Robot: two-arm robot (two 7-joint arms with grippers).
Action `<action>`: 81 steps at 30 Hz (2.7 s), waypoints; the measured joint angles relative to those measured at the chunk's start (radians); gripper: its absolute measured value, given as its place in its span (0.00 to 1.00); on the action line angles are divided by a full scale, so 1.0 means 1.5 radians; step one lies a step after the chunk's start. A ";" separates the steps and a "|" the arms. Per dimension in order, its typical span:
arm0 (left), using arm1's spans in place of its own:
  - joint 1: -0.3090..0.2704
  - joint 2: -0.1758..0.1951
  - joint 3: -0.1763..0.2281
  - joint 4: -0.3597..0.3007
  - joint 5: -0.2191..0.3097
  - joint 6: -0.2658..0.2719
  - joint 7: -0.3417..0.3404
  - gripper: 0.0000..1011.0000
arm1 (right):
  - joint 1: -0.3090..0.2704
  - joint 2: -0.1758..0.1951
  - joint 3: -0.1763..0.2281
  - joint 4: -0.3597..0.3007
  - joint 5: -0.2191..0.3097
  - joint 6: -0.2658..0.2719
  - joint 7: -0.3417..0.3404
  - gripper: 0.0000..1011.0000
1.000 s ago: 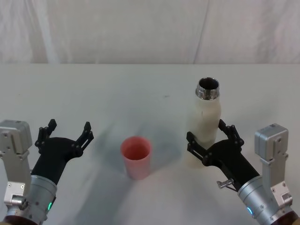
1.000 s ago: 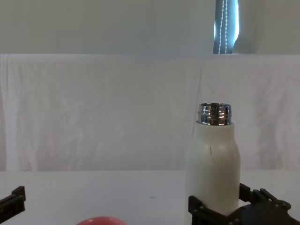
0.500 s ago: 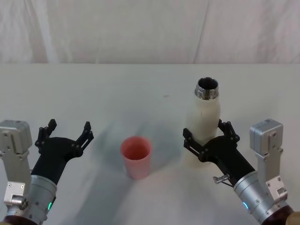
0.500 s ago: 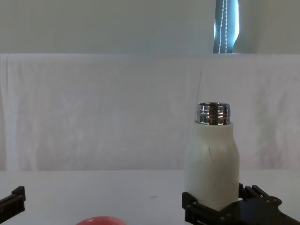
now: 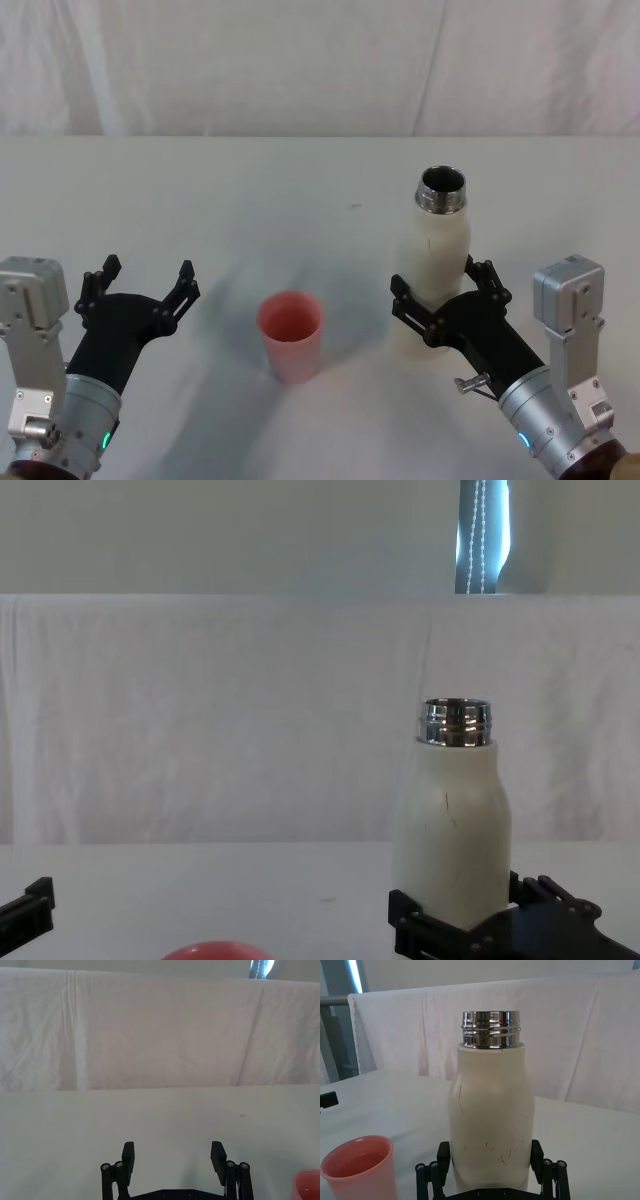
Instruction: Grasp the thermos with one hand and pour water into the cup lid.
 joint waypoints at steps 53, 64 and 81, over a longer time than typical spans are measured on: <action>0.000 0.000 0.000 0.000 0.000 0.000 0.000 0.99 | 0.019 0.027 -0.014 -0.031 -0.052 -0.004 0.001 0.94; 0.000 0.000 0.000 0.000 0.000 0.000 0.000 0.99 | 0.029 0.046 -0.024 -0.047 -0.107 0.008 -0.005 0.94; 0.000 0.000 0.000 0.000 0.000 0.000 0.000 0.99 | 0.041 0.068 -0.031 -0.086 -0.229 0.024 -0.041 0.94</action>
